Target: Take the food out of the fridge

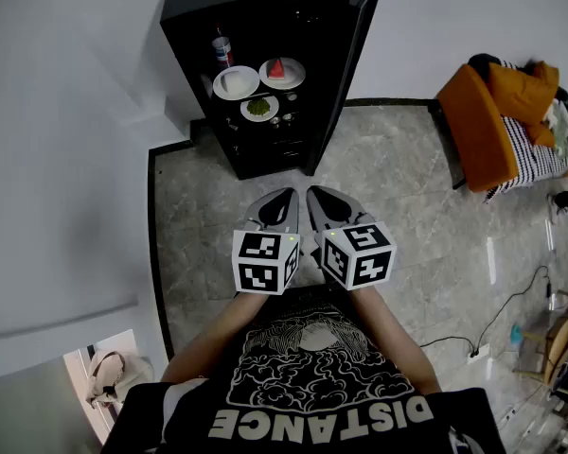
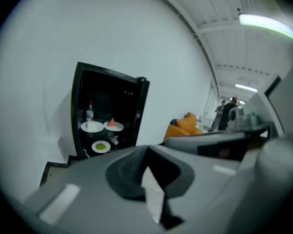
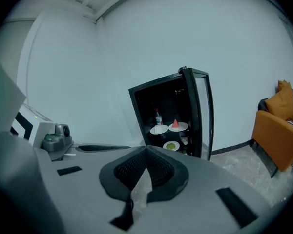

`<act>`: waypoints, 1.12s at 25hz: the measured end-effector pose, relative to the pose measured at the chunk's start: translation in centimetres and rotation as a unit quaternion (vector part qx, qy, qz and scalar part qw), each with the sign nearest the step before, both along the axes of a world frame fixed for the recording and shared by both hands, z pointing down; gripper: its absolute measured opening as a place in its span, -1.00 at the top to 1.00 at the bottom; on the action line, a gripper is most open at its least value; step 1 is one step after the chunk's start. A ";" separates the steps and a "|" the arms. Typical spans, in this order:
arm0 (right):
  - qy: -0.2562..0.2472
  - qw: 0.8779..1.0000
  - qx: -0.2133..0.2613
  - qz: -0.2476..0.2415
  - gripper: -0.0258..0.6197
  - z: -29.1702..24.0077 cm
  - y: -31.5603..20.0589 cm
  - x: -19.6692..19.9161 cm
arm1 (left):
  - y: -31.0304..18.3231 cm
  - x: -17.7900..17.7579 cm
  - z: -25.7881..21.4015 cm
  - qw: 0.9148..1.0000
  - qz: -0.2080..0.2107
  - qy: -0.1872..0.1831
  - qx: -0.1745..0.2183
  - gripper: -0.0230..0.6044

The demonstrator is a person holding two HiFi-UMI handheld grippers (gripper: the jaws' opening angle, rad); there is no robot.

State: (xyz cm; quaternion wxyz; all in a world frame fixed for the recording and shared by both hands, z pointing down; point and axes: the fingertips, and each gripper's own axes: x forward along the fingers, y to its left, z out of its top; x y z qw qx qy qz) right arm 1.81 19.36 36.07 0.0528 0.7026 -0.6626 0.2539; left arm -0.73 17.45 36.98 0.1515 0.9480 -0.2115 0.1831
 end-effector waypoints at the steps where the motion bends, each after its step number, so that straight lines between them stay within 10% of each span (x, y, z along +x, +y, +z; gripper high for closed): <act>1: 0.000 1.000 0.000 0.000 0.92 0.0 -0.2 -0.1 | -0.2 0.0 0.0 1.000 0.001 0.000 0.000 0.93; 28: -0.085 0.996 0.005 -0.016 0.91 2.4 -8.4 4.5 | -8.7 3.8 2.1 0.999 -0.044 -0.015 -0.022 0.93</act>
